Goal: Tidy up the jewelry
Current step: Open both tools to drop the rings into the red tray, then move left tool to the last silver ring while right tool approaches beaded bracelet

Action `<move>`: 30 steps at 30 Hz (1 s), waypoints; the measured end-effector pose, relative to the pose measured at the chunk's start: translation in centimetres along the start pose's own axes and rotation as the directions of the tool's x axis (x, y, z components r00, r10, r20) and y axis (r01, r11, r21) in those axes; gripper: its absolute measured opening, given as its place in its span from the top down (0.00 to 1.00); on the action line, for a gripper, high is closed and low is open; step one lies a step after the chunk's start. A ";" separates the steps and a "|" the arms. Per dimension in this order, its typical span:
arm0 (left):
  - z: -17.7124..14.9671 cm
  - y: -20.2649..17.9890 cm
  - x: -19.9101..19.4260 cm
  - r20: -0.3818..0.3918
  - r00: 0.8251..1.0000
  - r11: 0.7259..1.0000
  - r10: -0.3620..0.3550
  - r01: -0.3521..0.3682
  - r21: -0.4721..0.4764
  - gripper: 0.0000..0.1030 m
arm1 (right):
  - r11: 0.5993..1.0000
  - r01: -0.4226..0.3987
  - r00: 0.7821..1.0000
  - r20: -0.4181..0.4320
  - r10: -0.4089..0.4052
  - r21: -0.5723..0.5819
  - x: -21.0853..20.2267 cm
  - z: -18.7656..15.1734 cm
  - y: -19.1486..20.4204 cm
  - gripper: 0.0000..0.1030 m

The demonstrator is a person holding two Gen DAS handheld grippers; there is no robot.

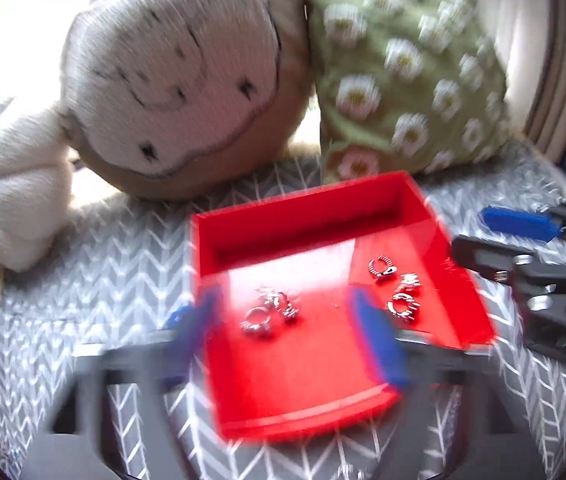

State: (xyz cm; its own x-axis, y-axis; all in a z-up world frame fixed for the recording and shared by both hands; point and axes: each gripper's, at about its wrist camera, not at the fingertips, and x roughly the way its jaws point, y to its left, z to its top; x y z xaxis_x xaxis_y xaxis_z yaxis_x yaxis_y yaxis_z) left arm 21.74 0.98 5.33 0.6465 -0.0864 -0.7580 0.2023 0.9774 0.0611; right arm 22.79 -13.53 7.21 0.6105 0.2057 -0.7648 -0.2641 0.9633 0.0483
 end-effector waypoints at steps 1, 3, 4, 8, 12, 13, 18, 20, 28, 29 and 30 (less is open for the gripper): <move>-0.5 0.2 -1.6 0.032 0.999 1.000 -0.006 0.006 -0.003 0.15 | 1.000 0.003 0.999 0.037 -0.003 -0.003 -1.9 -0.5 -0.1 0.36; -1.8 0.6 -4.4 0.061 0.998 1.000 -0.029 0.029 -0.006 0.15 | 1.000 0.001 0.995 0.102 -0.001 0.002 -5.5 -2.1 -0.4 0.25; -2.7 0.9 -5.5 0.071 0.997 0.999 -0.038 0.039 -0.017 0.15 | 1.000 -0.004 0.993 0.121 0.004 0.006 -6.9 -3.0 -0.5 0.23; -7.0 1.7 -8.1 0.085 0.996 0.998 -0.033 0.037 -0.044 0.15 | 0.999 -0.027 0.985 0.171 0.021 0.034 -10.3 -7.5 -1.3 0.16; -10.8 1.8 -7.8 0.055 0.998 0.998 0.012 -0.009 -0.064 0.15 | 1.000 0.010 0.991 0.135 -0.013 0.023 -9.3 -11.6 -0.7 0.16; -11.6 1.6 -7.4 0.050 0.998 0.998 0.025 -0.021 -0.063 0.15 | 1.000 0.027 0.993 0.115 -0.028 0.004 -8.4 -12.4 -0.3 0.16; -13.6 0.6 -4.6 0.003 0.994 0.994 0.105 -0.105 -0.025 0.15 | 0.983 0.136 0.990 0.056 -0.130 -0.127 -4.4 -14.3 1.6 0.16; -13.8 0.4 -4.1 0.005 0.995 0.994 0.104 -0.104 -0.018 0.15 | 0.984 0.125 0.991 0.066 -0.118 -0.129 -4.2 -14.4 1.8 0.16; -13.9 -0.5 -2.7 0.012 0.993 0.993 0.119 -0.119 0.012 0.15 | 0.992 0.095 0.995 0.050 -0.091 -0.086 -3.7 -14.4 1.1 0.16; -13.8 -0.5 -2.5 0.011 0.992 0.992 0.123 -0.123 0.014 0.15 | 0.993 0.092 0.995 0.038 -0.089 -0.077 -3.3 -14.4 0.9 0.16; -13.7 -0.4 -2.4 0.010 0.992 0.992 0.127 -0.127 0.011 0.15 | 0.993 0.092 0.996 0.028 -0.090 -0.073 -3.0 -14.5 0.8 0.16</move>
State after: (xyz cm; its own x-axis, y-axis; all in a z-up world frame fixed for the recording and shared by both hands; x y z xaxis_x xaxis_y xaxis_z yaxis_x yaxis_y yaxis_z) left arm 10.01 3.40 -1.80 0.6743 0.0369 -0.7375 0.1263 0.9783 0.1643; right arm 9.93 -15.88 0.21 0.6528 0.1231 -0.7475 -0.2606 0.9630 -0.0690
